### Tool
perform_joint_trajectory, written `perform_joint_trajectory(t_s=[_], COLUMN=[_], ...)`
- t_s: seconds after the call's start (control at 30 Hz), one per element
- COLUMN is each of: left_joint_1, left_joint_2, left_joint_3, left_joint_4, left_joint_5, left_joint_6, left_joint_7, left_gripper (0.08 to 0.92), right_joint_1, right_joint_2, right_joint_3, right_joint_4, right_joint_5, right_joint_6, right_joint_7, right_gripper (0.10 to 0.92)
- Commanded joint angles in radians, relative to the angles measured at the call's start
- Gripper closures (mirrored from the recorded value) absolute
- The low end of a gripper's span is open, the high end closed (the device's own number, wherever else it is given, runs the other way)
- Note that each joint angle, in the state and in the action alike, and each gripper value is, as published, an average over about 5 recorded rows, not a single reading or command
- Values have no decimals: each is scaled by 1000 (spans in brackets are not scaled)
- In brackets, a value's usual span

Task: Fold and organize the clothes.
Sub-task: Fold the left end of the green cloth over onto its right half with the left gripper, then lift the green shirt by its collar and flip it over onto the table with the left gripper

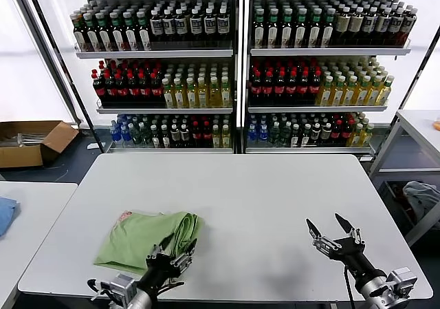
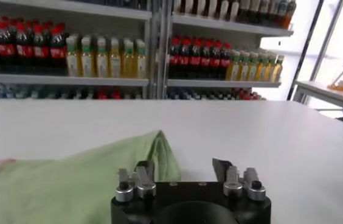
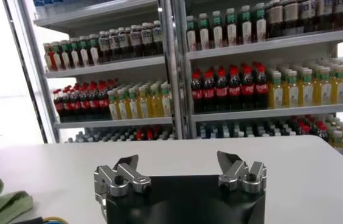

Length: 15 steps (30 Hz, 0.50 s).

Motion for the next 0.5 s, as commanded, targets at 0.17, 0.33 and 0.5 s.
perform_joint_trajectory(t_s=[0.17,0.33,0.5], left_joint_1=[-65,-94,-179], left_joint_2=[210,252,238], left_joint_3=[-421,-402,-339], left_joint_4=[131,301,412], left_joint_5=[-312,-357,-364], left_joint_6=[64,61,51], left_joint_7=[-10,-10,-20], left_gripper=[203,178,177], right_joint_1=[0,-2,-3], right_joint_2=[0,-3,-3], right_joint_3=[-21,-26,-34], right_joint_4=[2,7,11], right_joint_5=[-5,-6,-12], right_joint_6=[2,1,1], right_joint_7=[-1,-1,0], right_gripper=[203,203,203])
